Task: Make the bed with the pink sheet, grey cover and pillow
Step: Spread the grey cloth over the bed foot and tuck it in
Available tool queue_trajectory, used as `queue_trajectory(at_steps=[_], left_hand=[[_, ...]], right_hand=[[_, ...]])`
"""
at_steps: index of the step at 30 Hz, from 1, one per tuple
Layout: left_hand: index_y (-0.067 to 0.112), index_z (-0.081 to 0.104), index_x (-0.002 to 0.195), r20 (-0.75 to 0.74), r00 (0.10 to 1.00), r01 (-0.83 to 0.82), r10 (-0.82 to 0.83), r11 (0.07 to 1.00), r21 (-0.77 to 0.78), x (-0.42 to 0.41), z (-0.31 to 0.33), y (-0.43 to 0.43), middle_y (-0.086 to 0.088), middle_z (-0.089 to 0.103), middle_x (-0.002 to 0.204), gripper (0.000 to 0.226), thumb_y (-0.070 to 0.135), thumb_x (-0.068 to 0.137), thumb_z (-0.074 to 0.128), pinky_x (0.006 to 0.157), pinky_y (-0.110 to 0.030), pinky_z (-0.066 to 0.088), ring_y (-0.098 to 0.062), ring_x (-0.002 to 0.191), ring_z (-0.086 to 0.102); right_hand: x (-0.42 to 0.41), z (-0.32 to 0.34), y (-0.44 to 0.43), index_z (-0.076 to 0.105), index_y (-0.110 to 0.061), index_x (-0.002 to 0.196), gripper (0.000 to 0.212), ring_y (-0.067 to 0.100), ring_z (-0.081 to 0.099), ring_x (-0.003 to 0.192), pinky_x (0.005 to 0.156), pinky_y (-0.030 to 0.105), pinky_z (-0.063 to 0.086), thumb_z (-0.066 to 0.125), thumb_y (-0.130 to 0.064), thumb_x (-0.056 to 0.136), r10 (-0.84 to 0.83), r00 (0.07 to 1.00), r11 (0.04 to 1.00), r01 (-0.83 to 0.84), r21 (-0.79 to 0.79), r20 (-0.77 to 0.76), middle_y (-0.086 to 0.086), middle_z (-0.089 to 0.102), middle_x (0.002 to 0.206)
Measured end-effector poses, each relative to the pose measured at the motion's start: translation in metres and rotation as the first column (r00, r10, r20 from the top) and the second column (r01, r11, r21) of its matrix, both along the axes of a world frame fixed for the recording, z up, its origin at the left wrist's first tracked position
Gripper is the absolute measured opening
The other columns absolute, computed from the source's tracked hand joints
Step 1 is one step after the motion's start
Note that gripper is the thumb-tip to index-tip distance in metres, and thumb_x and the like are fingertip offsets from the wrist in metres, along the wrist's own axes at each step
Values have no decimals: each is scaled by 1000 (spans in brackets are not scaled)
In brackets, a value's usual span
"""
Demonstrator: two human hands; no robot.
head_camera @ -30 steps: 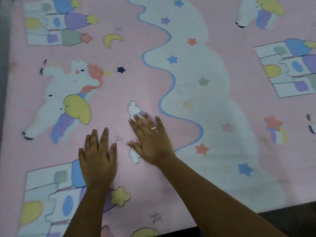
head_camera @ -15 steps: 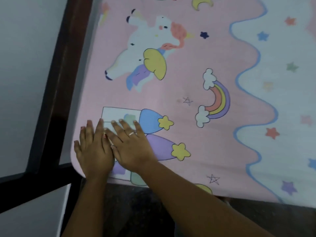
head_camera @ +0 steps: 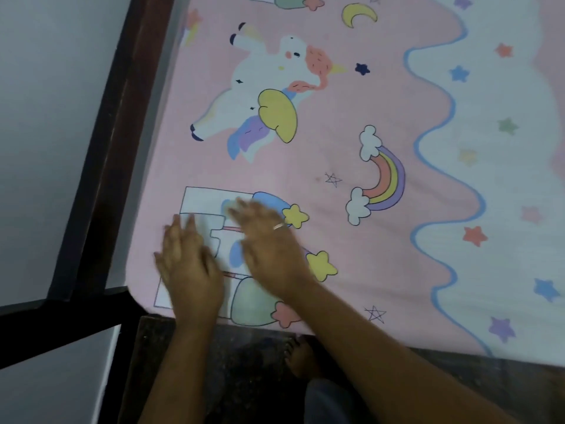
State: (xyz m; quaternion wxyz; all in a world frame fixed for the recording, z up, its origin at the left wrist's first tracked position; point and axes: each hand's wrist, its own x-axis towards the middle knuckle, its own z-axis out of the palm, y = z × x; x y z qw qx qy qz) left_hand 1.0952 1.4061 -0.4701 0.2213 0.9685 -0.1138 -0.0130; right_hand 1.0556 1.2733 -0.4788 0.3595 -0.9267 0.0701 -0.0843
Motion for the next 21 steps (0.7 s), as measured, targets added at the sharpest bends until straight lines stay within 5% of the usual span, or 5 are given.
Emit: queue_trajectory(at_steps=[5,8,12,17,21], left_hand=[[13,40,143,-43,987,157,-157,988,-4,-22,-7,-70,-12,33,151,59,8,84,41,108,-58,21,-32,140,28],[11,43,141,-59,986,153,-158,984,-92,-26,-6,-90,-13,36,148,55,13,86,42,108,-56,24,-32,137,31],[9,45,139,-116,961,236,-252,962,-137,-21,-7,-114,-19,33,148,57,23,84,46,108,-54,27,-37,137,29],[11,43,141,-173,909,352,-378,922,-163,-31,1,-186,-16,24,154,58,33,87,39,112,-51,19,-36,143,17],[7,51,134,-170,791,577,-588,809,-113,-70,-10,-259,-24,34,147,55,37,90,39,101,-58,33,-46,133,33]], right_hand=[[-44,-28,-60,46,-15,140,56,26,45,132,108,49,26,36,-36,89,-348,916,876,241,-417,-200,6,46,145],[-70,-18,-14,50,-12,133,60,28,53,122,104,42,34,44,-39,80,-64,935,996,35,-88,-349,10,59,128],[-89,4,-22,69,2,64,20,34,61,58,67,39,54,61,-12,76,284,958,951,-278,135,-31,20,63,60],[-122,-19,-178,72,-8,101,37,28,68,91,74,36,55,41,-21,85,-441,896,894,443,-70,41,11,71,100],[-200,-35,-304,59,-12,128,47,28,54,123,105,44,38,41,-32,89,-644,760,705,547,-451,-85,10,57,134]])
